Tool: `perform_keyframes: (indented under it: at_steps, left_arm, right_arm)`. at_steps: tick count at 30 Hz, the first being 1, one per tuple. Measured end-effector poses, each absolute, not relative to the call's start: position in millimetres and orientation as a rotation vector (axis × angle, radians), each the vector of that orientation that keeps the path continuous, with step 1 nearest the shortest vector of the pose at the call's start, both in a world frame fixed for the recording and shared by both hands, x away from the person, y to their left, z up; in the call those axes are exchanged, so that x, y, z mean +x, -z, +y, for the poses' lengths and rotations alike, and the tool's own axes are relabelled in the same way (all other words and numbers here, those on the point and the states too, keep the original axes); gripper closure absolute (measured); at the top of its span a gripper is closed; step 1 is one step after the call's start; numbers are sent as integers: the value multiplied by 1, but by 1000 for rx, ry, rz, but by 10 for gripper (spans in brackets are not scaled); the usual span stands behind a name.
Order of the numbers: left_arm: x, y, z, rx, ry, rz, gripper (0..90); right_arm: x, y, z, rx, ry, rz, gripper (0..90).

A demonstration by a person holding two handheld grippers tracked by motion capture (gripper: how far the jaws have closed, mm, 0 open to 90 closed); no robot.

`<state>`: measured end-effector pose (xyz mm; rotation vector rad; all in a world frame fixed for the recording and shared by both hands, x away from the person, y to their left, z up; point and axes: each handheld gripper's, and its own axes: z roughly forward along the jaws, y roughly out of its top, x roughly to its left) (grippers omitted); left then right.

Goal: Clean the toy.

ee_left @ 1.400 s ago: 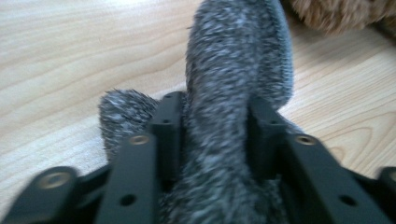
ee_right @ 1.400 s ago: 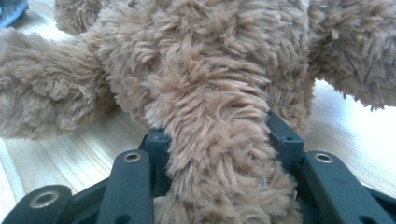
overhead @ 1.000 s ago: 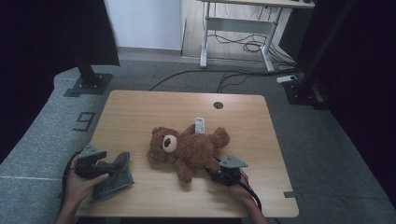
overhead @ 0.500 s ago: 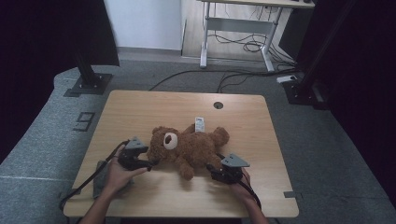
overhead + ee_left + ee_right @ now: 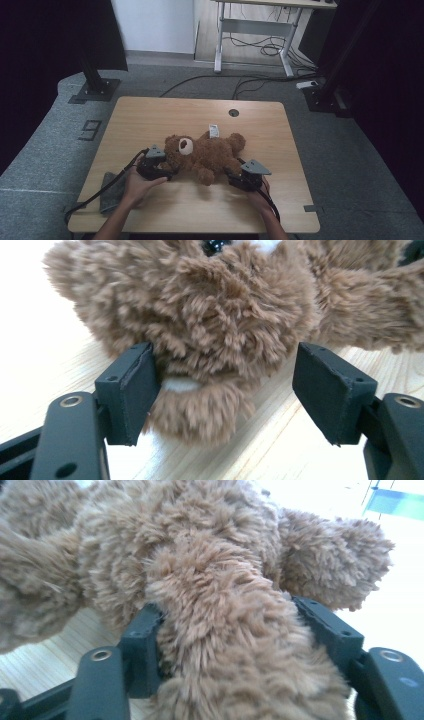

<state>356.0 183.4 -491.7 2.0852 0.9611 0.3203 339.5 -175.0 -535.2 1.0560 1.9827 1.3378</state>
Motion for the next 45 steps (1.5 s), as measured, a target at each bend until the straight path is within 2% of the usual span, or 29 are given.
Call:
perform_keyframes:
  at_steps: [3, 8, 22, 33, 45]
  left_arm:
    - [345, 483, 198, 2020, -349, 947, 266]
    - [336, 471, 211, 1985, -365, 927, 265]
    - [313, 455, 230, 1948, -452, 921, 270]
    - [305, 458, 256, 1909, -460, 982, 274]
    - [298, 467, 283, 1884, -444, 1047, 282]
  right_arm:
    - [334, 532, -182, 1100, -1411, 1966, 263]
    - [323, 525, -195, 1104, -1509, 1937, 255]
    - [307, 523, -228, 1117, -1488, 1896, 261]
    - [297, 530, -262, 1204, -1478, 1839, 270]
    - [294, 549, -272, 1280, -1374, 1891, 278]
